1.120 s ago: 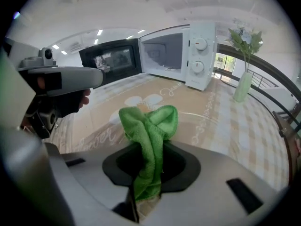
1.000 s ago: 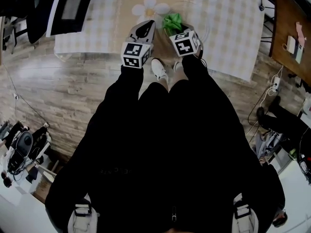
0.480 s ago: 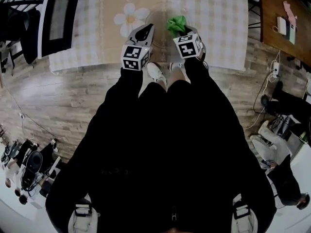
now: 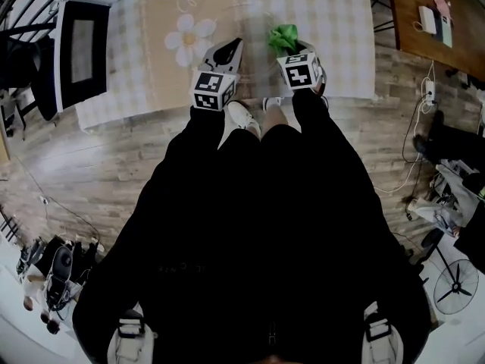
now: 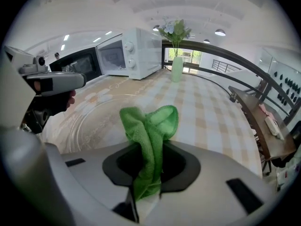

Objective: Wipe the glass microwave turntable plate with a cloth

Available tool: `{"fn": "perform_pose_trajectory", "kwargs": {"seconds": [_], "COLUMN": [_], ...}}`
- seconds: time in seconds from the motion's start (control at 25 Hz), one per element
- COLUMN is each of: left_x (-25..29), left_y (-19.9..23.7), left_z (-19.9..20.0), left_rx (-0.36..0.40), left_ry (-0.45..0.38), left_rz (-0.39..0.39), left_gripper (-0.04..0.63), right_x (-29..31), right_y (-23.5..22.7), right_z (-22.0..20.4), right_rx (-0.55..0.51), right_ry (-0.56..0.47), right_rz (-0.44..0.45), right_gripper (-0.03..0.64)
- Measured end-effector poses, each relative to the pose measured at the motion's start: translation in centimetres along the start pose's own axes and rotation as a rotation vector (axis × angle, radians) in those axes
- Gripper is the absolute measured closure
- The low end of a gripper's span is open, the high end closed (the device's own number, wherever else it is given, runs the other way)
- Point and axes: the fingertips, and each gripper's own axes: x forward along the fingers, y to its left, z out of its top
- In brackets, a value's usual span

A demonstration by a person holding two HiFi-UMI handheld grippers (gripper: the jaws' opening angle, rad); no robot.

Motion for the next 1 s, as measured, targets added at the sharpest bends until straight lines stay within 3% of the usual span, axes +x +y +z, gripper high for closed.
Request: {"fn": "perform_pose_trajectory", "kwargs": {"seconds": [0.24,0.48,0.76,1.0], "left_x": [1.3,-0.5,-3.4,-5.9], "left_y": [-2.2,-1.5,0.8,3.3], "left_z": [1.1,1.3,1.7,2.2], "left_rx": [0.021,0.020,0.007,-0.006], "left_ry": [0.002,-0.009,-0.046,-0.073], "left_rz": [-0.021,-0.009,0.032,0.085], "left_gripper": [0.574,0.574,0.574,0.574], "right_x": [-1.0,-2.7,-5.4,-6.9], "right_y": [-3.7,-3.6,0.3,6.4], "right_z": [-0.9,-0.4,2.8,6.0], "right_rx": [0.029,0.025,0.009,-0.036], "right_ry": [-0.001,-0.002,-0.090,-0.161], "right_rz": [-0.035,-0.066,-0.038,0.054], "right_gripper": [0.526,0.528,0.527,0.526]}}
